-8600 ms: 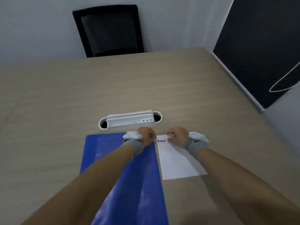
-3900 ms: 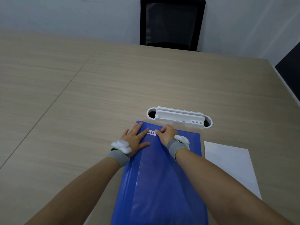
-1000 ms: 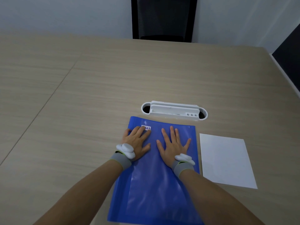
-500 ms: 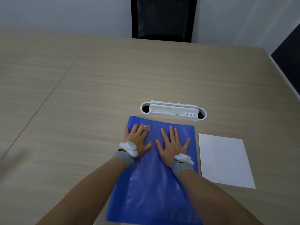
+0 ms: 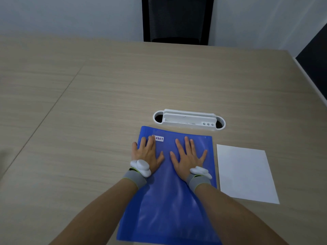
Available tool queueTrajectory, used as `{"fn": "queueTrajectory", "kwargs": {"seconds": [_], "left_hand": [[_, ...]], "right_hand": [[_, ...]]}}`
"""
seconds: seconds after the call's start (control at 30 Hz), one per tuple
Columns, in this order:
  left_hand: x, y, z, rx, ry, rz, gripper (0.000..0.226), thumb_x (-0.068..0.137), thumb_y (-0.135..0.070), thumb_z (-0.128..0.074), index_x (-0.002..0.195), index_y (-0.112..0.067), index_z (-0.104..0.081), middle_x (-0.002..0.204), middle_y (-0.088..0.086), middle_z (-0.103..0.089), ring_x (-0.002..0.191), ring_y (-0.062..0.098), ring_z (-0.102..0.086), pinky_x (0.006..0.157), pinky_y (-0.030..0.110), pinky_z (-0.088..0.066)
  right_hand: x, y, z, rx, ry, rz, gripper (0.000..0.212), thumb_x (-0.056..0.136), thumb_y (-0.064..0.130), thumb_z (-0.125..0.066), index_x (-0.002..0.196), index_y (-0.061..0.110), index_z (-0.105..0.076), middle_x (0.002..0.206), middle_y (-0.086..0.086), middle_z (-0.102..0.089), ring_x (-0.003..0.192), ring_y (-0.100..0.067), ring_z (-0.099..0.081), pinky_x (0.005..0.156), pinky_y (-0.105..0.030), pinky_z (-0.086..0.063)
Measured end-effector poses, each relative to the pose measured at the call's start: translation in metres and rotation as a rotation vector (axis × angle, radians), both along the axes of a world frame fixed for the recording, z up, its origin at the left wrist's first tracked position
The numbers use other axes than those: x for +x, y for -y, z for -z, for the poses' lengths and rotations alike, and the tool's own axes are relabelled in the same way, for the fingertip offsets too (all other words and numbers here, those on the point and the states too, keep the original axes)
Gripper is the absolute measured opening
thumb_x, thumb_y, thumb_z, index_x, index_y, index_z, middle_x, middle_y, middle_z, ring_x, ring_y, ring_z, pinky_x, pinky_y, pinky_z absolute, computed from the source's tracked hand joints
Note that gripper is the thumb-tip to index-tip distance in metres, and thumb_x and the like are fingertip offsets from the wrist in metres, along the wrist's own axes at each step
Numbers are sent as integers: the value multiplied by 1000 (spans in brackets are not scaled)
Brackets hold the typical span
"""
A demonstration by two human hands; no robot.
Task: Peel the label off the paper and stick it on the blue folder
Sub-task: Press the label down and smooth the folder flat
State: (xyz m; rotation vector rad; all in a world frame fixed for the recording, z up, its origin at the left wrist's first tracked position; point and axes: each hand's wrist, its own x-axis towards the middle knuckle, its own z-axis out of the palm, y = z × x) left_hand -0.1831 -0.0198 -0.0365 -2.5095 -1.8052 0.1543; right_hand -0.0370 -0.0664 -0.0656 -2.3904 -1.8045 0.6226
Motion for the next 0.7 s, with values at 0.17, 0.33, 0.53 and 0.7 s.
{"fn": "queueTrajectory", "kwargs": {"seconds": [0.17, 0.33, 0.53, 0.7], "left_hand": [[-1, 0, 2, 23, 10, 82, 61, 73, -46, -34, 104, -6, -68, 99, 1, -71, 94, 20, -39, 75, 38, -26], [-2, -6, 5, 41, 8, 211, 57, 74, -44, -34, 102, -11, -71, 99, 0, -73, 99, 20, -40, 78, 36, -27], [-2, -8, -4, -172, 43, 173, 88, 69, -51, 5, 147, -20, -18, 151, 2, -31, 137, 25, -26, 109, 42, -24], [2, -10, -3, -180, 45, 137, 92, 62, -52, 10, 148, -27, -12, 153, 1, -22, 140, 24, -20, 111, 43, -20]], "right_hand": [[1, 1, -2, -8, -3, -6, 60, 92, 59, -18, 146, 41, 2, 161, 7, 10, 148, -14, 11, 112, -64, 10], [1, 0, -1, -15, -2, -6, 61, 91, 60, -15, 146, 41, 3, 161, 7, 11, 148, -14, 12, 112, -64, 10], [0, 0, 3, -2, 6, -1, 77, 73, 67, 6, 146, 42, 3, 161, 7, 11, 148, -14, 12, 111, -64, 11], [2, 0, 3, -6, 14, -6, 73, 77, 66, 4, 146, 42, 3, 161, 7, 10, 148, -14, 12, 112, -64, 10]]}}
